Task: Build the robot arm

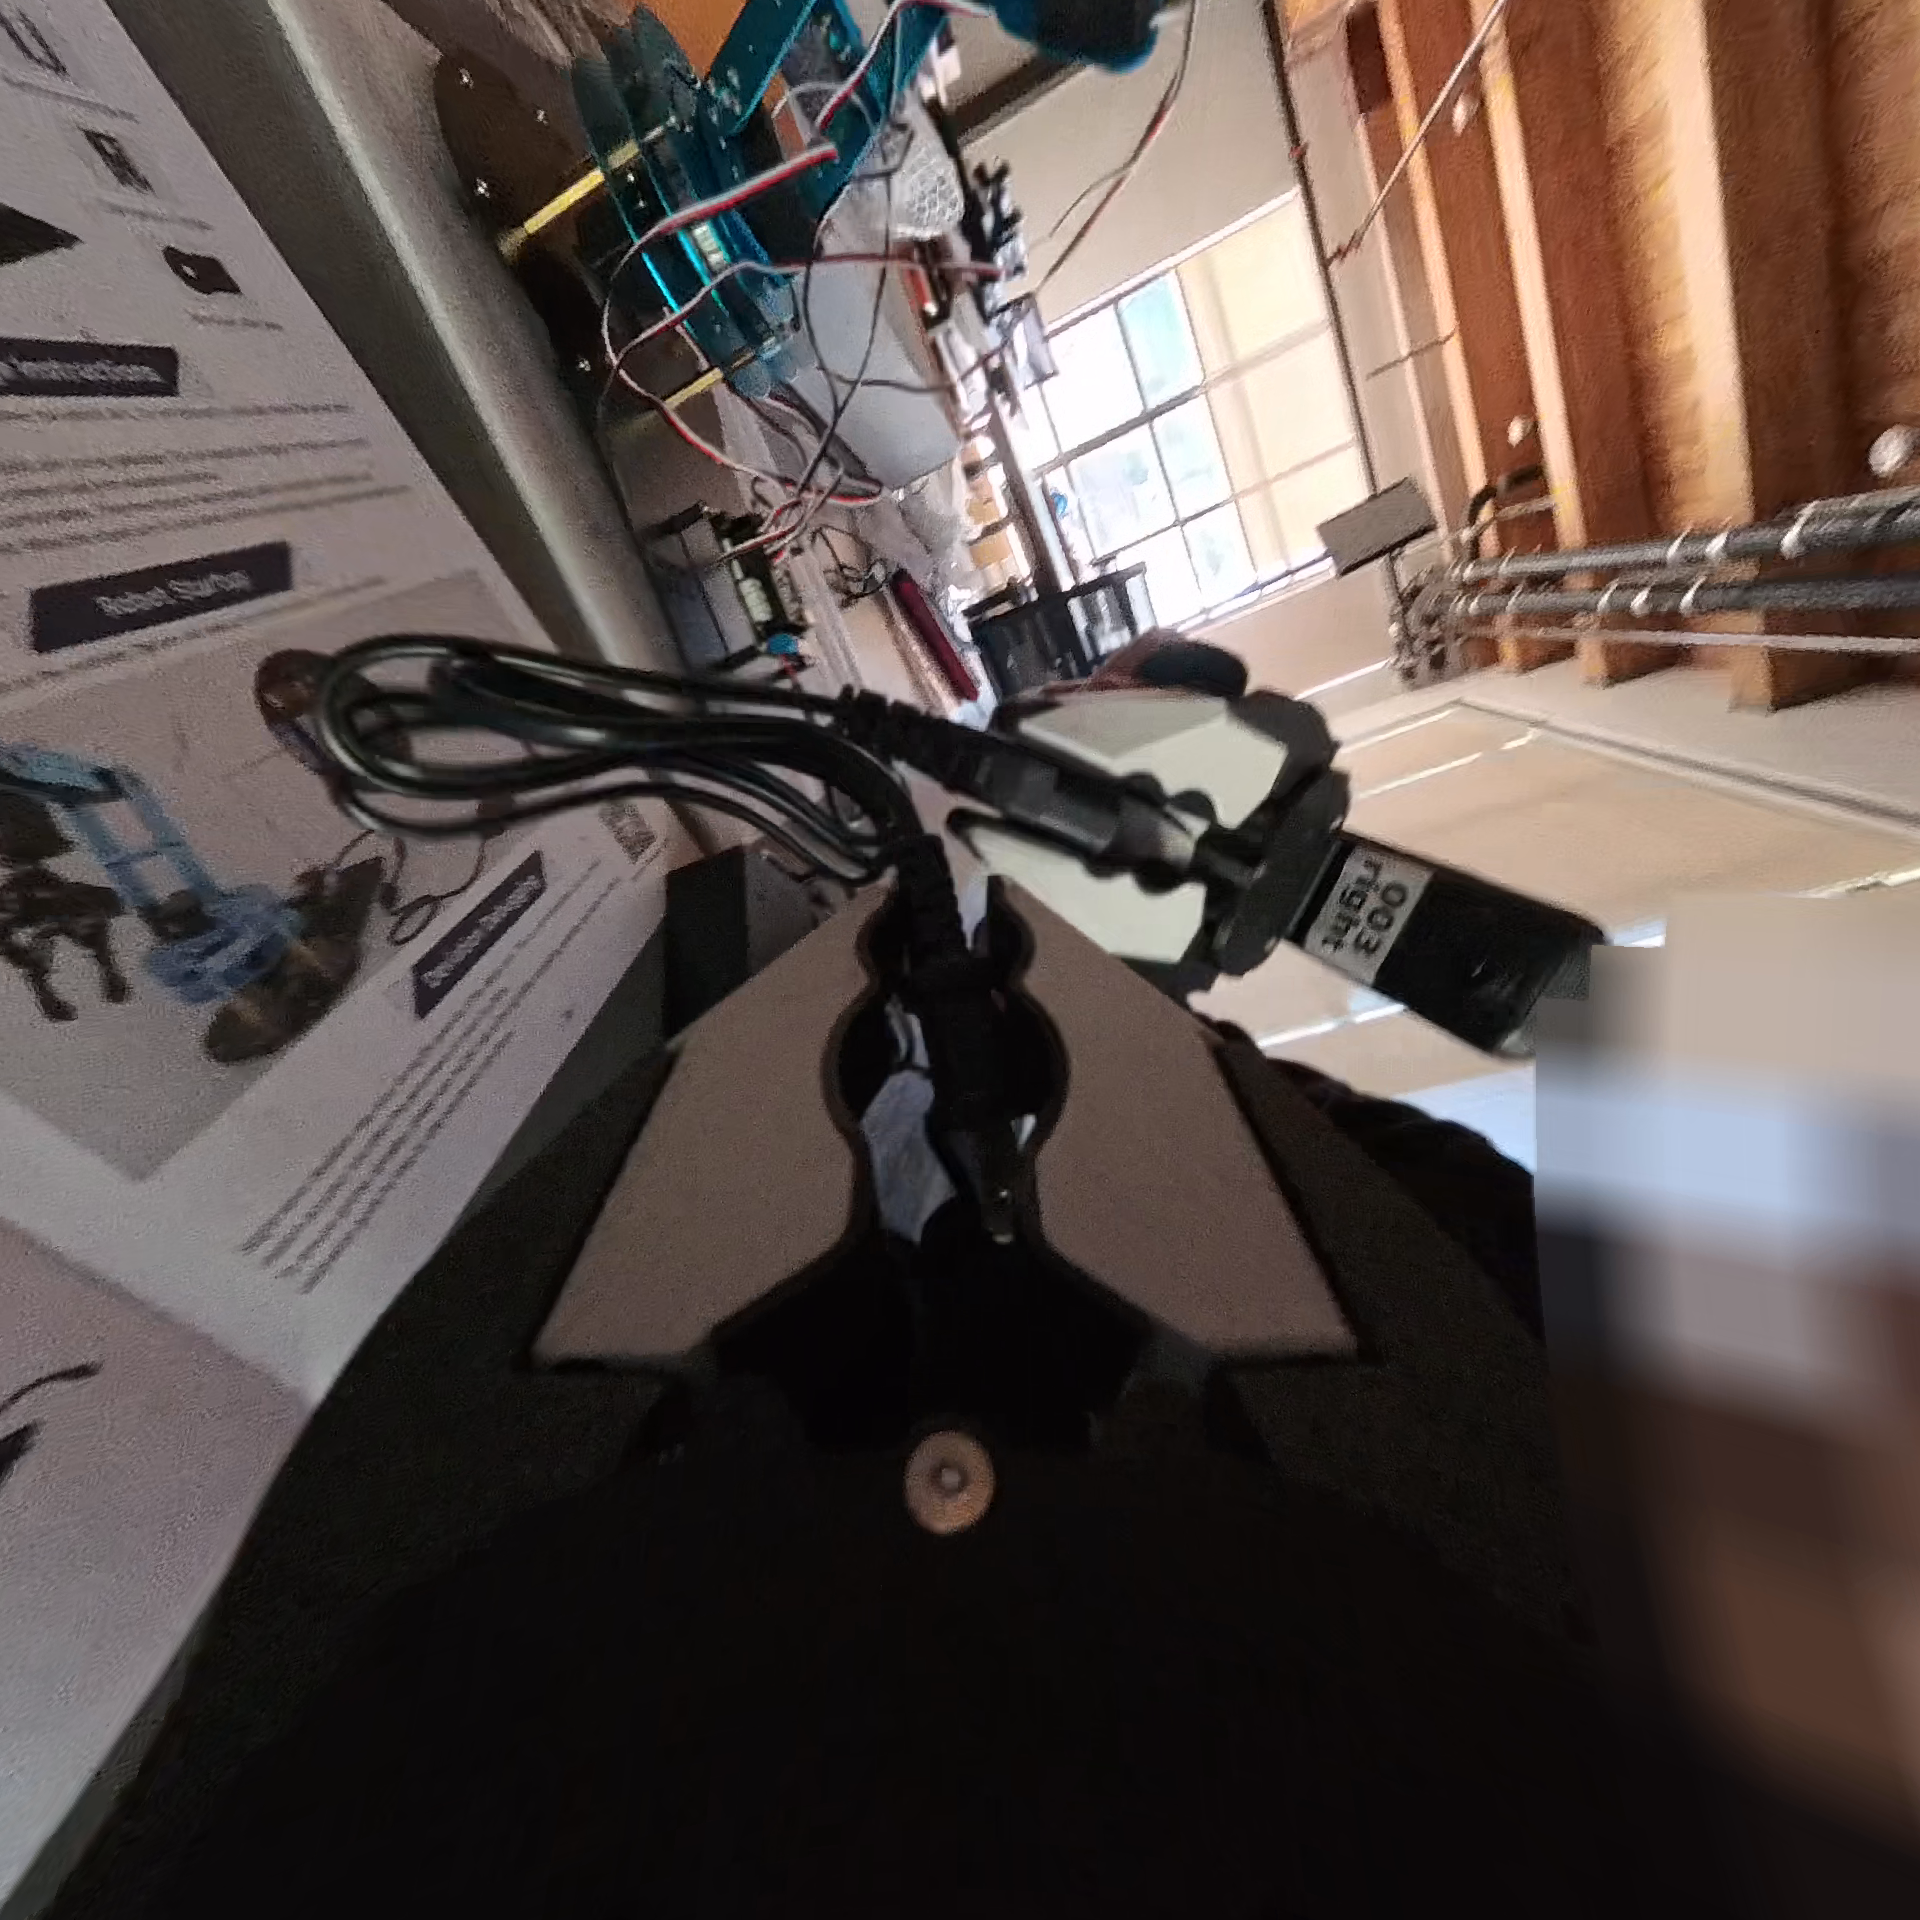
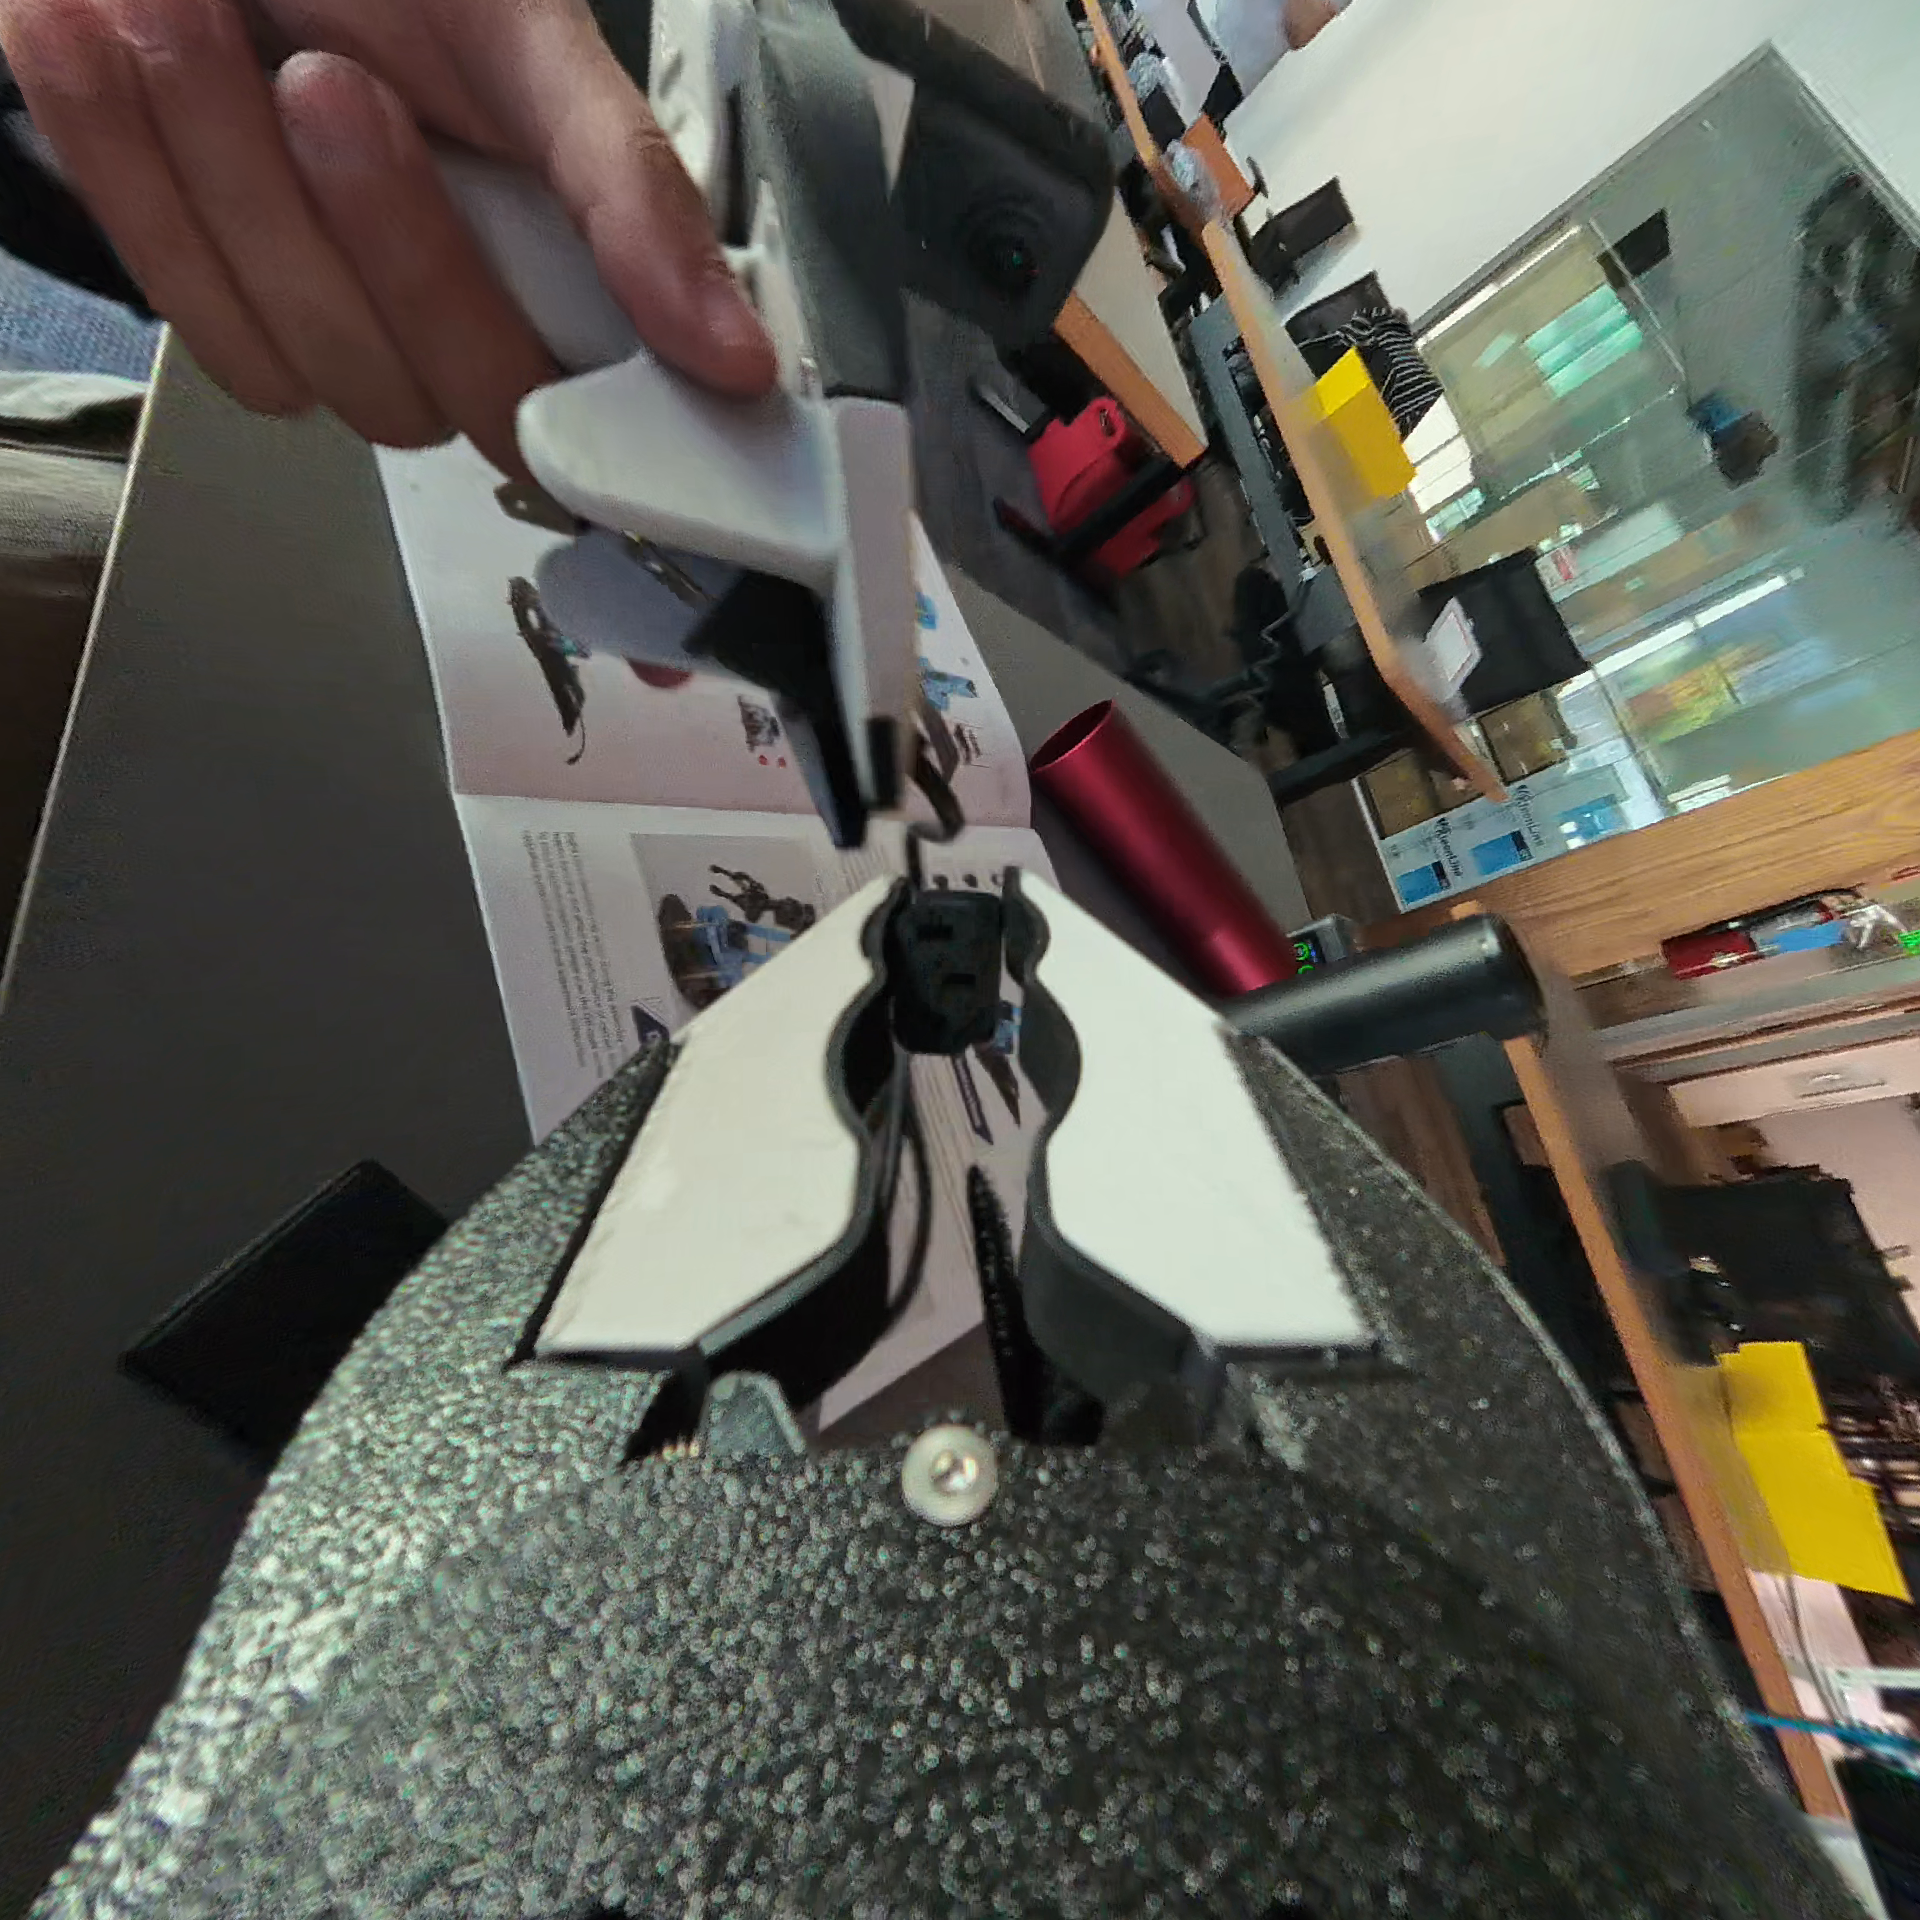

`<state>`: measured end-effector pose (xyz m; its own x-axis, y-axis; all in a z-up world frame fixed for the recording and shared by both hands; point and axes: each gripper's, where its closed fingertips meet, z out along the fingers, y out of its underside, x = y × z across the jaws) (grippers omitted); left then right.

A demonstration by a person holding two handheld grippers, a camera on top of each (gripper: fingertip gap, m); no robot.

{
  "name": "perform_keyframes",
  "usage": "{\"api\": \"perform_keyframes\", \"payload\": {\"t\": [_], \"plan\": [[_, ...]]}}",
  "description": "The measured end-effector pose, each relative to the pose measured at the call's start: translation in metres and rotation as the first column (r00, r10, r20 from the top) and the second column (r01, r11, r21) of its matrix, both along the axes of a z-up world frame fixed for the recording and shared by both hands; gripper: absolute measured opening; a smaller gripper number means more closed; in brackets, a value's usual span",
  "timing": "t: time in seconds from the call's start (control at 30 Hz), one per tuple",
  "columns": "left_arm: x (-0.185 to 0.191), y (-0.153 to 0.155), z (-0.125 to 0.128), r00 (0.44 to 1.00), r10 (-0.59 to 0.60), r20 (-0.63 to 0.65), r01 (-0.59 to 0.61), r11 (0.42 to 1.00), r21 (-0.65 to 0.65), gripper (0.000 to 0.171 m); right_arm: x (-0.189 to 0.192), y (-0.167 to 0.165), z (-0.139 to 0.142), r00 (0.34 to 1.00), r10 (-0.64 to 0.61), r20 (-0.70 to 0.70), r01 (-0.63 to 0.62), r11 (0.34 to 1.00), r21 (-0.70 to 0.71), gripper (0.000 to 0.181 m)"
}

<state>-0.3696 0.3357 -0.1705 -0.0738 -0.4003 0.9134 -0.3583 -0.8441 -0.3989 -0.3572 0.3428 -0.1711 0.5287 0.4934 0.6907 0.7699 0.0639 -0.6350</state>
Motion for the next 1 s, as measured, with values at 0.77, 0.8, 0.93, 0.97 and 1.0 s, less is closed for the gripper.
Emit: {"api": "perform_keyframes", "payload": {"t": [0.77, 0.8, 0.93, 0.97, 1.0], "plan": [[-0.307, 0.275, 0.083, 0.691, 0.716, 0.1, -0.664, 0.575, 0.477, 0.009, 0.287, -0.17, 0.094, 0.362, -0.173, -0.916, 0.108, 0.984, -0.143, 0.014], [-0.311, 0.278, 0.072, 0.702, 0.709, 0.072, -0.634, 0.575, 0.516, 0.009, 0.301, -0.182, 0.091, 0.379, -0.189, -0.906, 0.139, 0.98, -0.146, 0.014], [-0.289, 0.278, 0.057, 0.746, 0.666, 0.029, -0.568, 0.613, 0.549, 0.01, 0.333, -0.212, 0.092, 0.386, -0.208, -0.899, 0.184, 0.972, -0.146, 0.013], [-0.284, 0.281, 0.059, 0.743, 0.668, 0.035, -0.57, 0.605, 0.557, 0.01, 0.339, -0.219, 0.094, 0.358, -0.186, -0.915, 0.176, 0.976, -0.129, 0.014], [-0.287, 0.29, 0.06, 0.708, 0.706, 0.031, -0.59, 0.566, 0.575, 0.01, 0.342, -0.228, 0.094, 0.343, -0.168, -0.924, 0.156, 0.98, -0.12, 0.014]]}}
